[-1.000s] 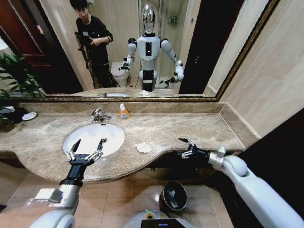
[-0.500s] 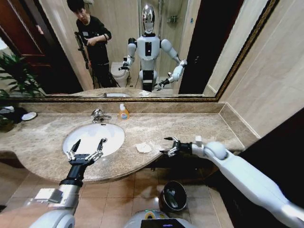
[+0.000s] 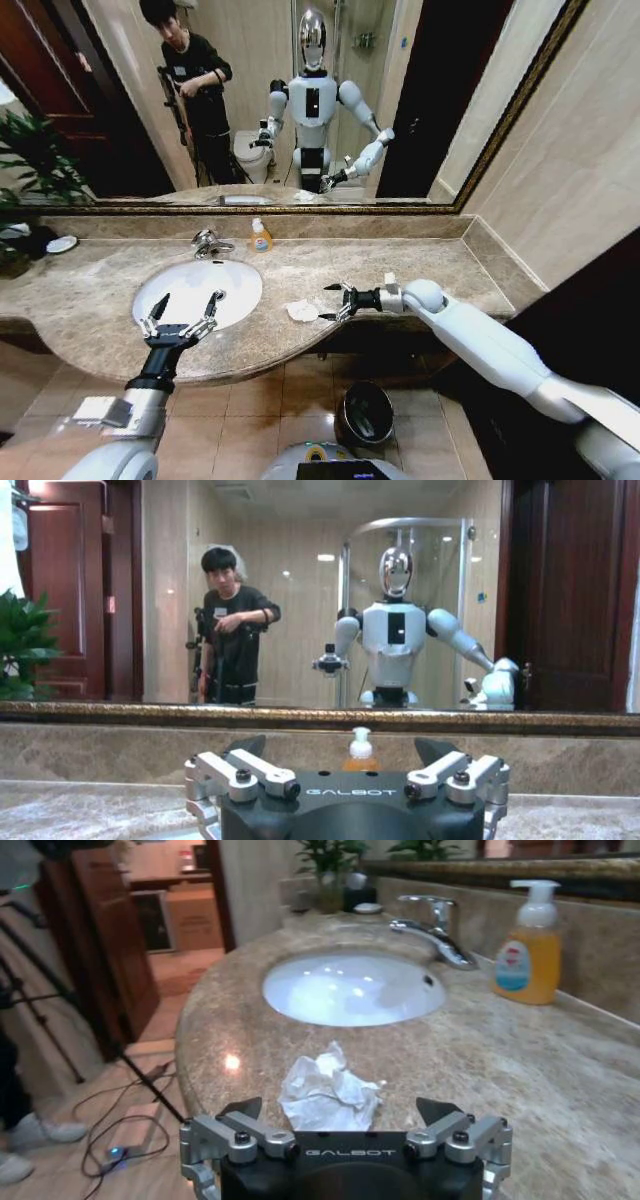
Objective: Pick up the trash from the sink and place it in the trash bin.
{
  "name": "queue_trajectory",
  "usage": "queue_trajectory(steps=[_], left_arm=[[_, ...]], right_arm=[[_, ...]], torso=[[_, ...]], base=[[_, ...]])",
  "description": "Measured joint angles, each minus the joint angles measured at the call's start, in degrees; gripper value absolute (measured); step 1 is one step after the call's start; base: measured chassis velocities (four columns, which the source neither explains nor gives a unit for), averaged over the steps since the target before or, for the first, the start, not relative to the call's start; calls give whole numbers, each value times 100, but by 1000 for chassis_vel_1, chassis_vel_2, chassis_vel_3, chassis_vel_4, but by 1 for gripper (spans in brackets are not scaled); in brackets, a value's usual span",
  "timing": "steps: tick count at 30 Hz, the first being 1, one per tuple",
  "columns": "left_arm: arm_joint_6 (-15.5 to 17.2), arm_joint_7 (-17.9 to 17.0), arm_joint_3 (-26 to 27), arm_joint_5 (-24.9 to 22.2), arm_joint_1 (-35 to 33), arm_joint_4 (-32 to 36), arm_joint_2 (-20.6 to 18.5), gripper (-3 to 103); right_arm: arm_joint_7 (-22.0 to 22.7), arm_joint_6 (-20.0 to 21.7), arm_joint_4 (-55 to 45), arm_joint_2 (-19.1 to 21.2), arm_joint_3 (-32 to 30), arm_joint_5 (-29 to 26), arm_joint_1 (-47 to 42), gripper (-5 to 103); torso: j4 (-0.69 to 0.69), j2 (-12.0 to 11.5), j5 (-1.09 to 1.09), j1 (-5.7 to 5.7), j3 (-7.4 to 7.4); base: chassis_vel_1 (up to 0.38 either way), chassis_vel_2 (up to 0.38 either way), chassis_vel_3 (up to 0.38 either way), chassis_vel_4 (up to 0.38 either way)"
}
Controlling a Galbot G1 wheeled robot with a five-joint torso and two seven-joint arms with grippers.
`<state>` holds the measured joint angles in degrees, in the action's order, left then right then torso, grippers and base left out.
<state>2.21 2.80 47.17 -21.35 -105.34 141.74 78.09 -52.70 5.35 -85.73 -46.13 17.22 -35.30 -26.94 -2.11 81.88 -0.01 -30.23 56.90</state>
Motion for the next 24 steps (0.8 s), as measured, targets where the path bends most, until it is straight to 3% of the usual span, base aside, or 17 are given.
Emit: queue_trajectory(steps=[4,14,17,19,23,24], left_arm=[[0,0,0,0,0,0,0,100],[0,0,0,0,0,0,0,100],[0,0,0,0,0,0,0,100],[0,0,0,0,0,0,0,100],[0,0,0,0,0,0,0,100],[0,0,0,0,0,0,0,100]], right_arm=[[-136,-167,141,-92,100,96,94,100],[102,-218,175,-272,280,120,125,103],[198,-211,163,-250,380,123,161,93],[229,-211,158,-246,396,123,164,93],[413,-199,122,-265,474,111,177,72],[413,-199,122,-265,474,111,177,72]], torso=[[0,0,0,0,0],[0,0,1,0,0],[0,0,0,0,0],[0,0,0,0,0],[0,1,0,1,0],[0,1,0,1,0]], base=[[0,0,0,0],[0,0,0,0],[0,0,0,0],[0,0,0,0],[0,0,0,0],[0,0,0,0]])
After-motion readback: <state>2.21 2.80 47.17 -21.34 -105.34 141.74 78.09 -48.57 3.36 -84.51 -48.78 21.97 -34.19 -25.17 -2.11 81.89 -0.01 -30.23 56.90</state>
